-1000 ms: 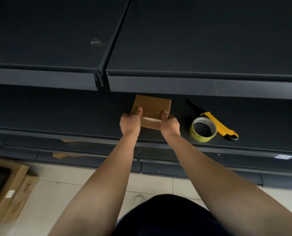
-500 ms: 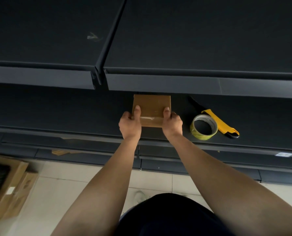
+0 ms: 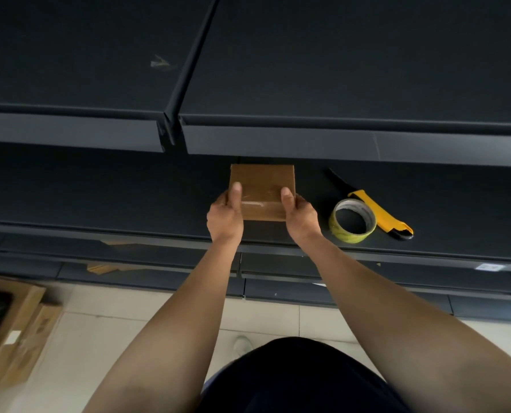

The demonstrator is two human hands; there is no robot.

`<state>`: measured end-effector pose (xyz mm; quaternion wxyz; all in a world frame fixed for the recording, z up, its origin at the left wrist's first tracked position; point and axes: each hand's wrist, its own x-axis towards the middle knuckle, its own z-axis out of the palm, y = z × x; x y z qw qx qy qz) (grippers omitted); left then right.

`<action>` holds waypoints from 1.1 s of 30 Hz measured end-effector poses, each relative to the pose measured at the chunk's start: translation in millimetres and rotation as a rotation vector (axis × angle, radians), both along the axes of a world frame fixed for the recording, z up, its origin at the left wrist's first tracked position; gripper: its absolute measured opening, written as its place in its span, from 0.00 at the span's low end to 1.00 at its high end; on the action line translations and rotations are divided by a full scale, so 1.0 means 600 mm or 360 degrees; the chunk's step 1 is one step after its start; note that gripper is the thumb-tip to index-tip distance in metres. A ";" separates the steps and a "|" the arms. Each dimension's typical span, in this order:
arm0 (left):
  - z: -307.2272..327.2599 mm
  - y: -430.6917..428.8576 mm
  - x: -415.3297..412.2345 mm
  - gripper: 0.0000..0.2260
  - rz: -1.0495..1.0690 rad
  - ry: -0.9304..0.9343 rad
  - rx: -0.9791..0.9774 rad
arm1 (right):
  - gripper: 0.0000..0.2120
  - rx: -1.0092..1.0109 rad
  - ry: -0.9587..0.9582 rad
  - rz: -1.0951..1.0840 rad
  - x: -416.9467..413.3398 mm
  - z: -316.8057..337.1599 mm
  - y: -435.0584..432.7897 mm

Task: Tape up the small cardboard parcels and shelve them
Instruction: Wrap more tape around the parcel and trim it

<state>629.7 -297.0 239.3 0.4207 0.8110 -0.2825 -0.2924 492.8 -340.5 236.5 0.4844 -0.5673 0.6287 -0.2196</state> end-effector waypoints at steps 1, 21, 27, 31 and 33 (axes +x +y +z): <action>0.000 0.005 -0.002 0.28 -0.0097 0.0003 -0.0001 | 0.28 -0.0005 -0.0001 0.0031 0.001 -0.001 0.001; -0.001 0.030 0.024 0.24 -0.0208 0.0538 -0.0085 | 0.21 -0.0247 -0.0102 -0.0053 -0.017 0.057 0.031; 0.016 0.047 -0.024 0.45 -0.0026 0.1036 -0.0090 | 0.24 -0.0068 -0.0579 -0.0391 0.008 0.089 0.014; 0.027 0.039 -0.024 0.28 -0.0002 0.0310 0.0225 | 0.36 0.0180 -0.0505 -0.0248 0.016 0.095 0.017; 0.038 0.032 -0.022 0.21 0.0056 0.0286 0.0132 | 0.30 0.0084 -0.0408 -0.0144 0.029 0.094 0.025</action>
